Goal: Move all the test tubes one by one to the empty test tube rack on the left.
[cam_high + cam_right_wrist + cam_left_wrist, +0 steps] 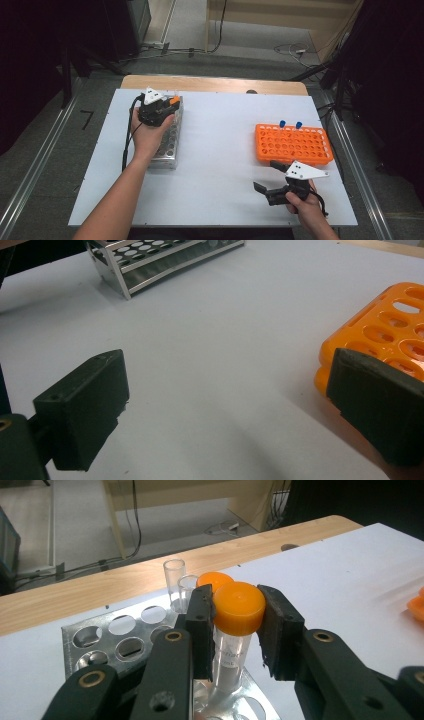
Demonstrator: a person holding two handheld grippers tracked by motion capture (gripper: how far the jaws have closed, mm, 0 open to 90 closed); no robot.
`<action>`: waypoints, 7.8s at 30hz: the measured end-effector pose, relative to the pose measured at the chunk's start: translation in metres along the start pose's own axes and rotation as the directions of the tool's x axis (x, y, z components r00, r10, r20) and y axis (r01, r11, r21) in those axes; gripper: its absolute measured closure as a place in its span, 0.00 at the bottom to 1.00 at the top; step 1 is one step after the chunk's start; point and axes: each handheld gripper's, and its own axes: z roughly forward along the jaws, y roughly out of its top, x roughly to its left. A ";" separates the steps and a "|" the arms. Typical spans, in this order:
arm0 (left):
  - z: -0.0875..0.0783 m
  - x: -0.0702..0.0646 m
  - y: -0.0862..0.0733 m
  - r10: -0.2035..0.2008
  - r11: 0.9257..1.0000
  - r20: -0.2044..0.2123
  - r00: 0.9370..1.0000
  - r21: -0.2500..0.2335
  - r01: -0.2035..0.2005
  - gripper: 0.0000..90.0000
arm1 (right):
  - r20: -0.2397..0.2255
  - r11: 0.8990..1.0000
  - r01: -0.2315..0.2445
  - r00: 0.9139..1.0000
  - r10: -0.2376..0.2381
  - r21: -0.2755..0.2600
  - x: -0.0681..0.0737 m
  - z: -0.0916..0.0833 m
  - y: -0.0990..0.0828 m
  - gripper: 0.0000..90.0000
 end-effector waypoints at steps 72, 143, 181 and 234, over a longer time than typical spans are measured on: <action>-0.084 -0.093 -0.049 -0.021 0.999 0.303 0.953 -0.035 0.033 0.00 | 0.458 0.961 -0.258 0.846 0.272 -0.094 -0.120 0.007 0.016 0.60; -0.081 -0.112 -0.054 0.005 1.000 0.345 0.938 -0.023 0.003 0.00 | 0.130 0.993 -0.013 0.991 0.028 -0.114 -0.002 0.028 0.042 0.83; -0.079 -0.138 -0.053 0.061 0.997 0.503 0.862 -0.069 -0.031 0.40 | -0.060 0.995 0.065 0.996 -0.069 -0.069 0.067 0.067 0.048 0.83; -0.083 -0.131 -0.045 0.135 0.991 0.497 0.857 -0.091 -0.103 0.86 | -0.133 0.997 0.055 0.989 -0.061 -0.054 0.063 0.053 0.045 0.14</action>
